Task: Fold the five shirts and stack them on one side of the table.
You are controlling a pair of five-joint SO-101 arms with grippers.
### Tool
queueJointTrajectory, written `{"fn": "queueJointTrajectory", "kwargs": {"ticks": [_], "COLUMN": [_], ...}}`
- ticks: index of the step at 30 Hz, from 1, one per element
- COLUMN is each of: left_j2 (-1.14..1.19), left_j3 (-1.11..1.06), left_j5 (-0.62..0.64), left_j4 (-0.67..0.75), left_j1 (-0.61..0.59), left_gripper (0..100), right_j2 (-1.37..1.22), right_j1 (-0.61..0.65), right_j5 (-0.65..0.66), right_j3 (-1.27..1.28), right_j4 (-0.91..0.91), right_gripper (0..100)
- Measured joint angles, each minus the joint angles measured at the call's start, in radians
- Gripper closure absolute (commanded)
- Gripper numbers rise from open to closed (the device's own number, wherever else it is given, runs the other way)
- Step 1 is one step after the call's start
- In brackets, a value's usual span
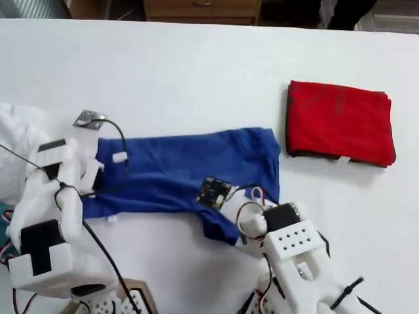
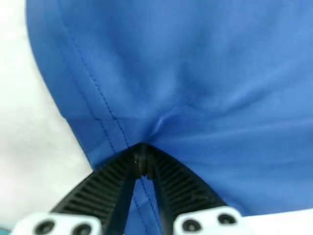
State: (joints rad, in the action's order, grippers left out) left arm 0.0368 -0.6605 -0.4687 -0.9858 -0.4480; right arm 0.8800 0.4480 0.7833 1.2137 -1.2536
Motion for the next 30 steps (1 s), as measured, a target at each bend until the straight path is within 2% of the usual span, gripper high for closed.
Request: {"fn": "queueJointTrajectory", "kwargs": {"ticks": [7,11,15,18,25,30], "left_j2": [0.000,0.000,0.000,0.000,0.000,0.000], "left_j3": [0.000,0.000,0.000,0.000,0.000,0.000], "left_j5": [0.000,0.000,0.000,0.000,0.000,0.000], "left_j4": [0.000,0.000,0.000,0.000,0.000,0.000], "left_j1": [0.000,0.000,0.000,0.000,0.000,0.000], "left_gripper": [97,97,97,97,97,97], "right_j2": [-0.028,-0.181,-0.350,-0.443,-0.545,-0.571], "right_j1": [0.098,0.094,0.100,0.101,-0.021,-0.078], "right_j5": [0.000,0.000,0.000,0.000,0.006,0.081], "right_j3": [0.003,0.005,0.000,-0.046,-0.172,-0.196], "right_j4": [0.003,0.066,0.169,0.178,0.178,0.181], "right_gripper": [75.9,71.6,71.4,71.4,71.5,71.5]}}
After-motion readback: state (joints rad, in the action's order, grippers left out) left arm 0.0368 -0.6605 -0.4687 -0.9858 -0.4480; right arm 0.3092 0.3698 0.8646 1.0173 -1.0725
